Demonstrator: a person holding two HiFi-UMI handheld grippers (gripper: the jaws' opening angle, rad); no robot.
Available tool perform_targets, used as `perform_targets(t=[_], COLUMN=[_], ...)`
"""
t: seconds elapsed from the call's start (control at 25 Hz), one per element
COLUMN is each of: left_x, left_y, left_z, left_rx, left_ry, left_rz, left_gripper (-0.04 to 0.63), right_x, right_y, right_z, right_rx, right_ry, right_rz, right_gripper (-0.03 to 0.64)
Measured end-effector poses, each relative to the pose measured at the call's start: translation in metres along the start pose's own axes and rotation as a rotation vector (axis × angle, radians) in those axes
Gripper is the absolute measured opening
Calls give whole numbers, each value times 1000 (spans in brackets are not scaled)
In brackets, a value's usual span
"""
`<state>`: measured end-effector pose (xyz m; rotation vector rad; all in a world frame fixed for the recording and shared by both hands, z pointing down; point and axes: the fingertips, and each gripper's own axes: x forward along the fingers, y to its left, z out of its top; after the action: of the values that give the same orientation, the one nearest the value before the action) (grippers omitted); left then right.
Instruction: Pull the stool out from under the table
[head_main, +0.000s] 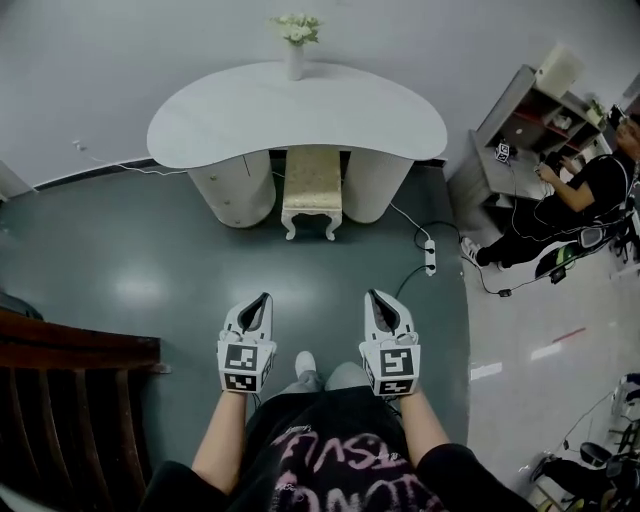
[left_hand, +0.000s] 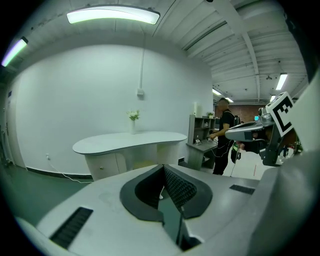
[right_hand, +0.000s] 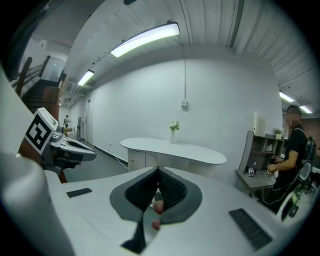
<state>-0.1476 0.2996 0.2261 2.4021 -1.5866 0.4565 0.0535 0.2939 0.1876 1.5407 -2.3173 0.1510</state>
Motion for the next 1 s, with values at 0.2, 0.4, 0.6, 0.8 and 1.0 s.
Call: perform_targets(t=[0.2,0.4,0.6,0.8,1.0], left_x=[16,41,71,108,147], left_y=[5,15,15,15,8], left_z=[0,9,15,14,19], left_rx=[7,6,23,38,49], left_ry=[14,9,35,82,133], left_rz=[-30,-39,-47,-43,-33], left_gripper=[12,12,12,12,12], right_x=[13,33,59,93,128], right_y=[-20,-36,-56,-84,-118], right_z=[-3,-1,-4,-13,-19], right_rx=[17,28,48,81,101], right_ry=[15,12,20,38,59], right_rz=[-57,-82,-78,-55,-22], right_gripper=[61,61,61,61,61])
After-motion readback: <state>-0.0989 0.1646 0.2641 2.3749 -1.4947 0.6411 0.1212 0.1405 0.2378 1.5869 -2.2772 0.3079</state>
